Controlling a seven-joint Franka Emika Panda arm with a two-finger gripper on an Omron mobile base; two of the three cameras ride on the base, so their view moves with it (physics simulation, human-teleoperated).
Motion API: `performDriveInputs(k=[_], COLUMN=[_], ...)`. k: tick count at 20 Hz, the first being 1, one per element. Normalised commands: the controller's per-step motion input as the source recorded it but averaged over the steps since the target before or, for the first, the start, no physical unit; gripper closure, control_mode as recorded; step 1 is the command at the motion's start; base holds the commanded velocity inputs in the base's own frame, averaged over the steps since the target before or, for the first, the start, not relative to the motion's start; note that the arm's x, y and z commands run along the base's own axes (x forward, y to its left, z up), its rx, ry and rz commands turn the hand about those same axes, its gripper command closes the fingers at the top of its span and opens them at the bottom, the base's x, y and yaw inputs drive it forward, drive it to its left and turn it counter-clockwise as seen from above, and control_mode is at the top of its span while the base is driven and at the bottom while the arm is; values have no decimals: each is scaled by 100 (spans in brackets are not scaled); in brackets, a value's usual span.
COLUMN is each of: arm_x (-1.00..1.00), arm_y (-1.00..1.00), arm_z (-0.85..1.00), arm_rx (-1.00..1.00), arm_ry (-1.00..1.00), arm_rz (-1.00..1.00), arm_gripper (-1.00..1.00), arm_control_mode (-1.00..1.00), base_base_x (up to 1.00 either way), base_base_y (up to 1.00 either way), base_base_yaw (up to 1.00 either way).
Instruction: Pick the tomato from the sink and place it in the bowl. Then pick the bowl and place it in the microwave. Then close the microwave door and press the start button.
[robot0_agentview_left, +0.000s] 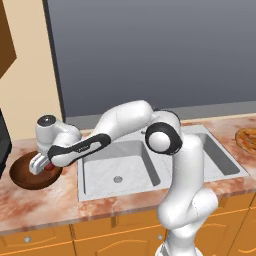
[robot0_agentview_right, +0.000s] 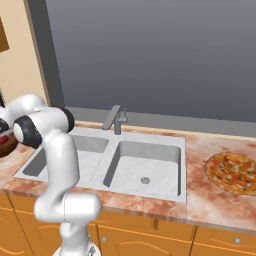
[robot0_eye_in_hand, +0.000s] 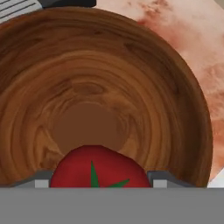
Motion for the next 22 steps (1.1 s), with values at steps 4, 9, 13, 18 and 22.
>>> performDriveInputs(k=[4, 9, 13, 18, 22], arm_x=[34, 30, 24, 20, -4], arm_y=[16, 2, 7, 12, 3], arm_z=[-31, 0, -5, -12, 4], arm_rx=[0, 0, 0, 0, 1], arm_ry=[2, 0, 3, 3, -3], arm_rz=[-7, -8, -6, 1, -11], arm_gripper=[100, -100, -100, -100, -100], arm_control_mode=[-100, -100, -100, -100, -100], base_base_x=[0, 0, 0, 0, 0], base_base_y=[0, 0, 0, 0, 0], base_base_yaw=[0, 0, 0, 0, 0])
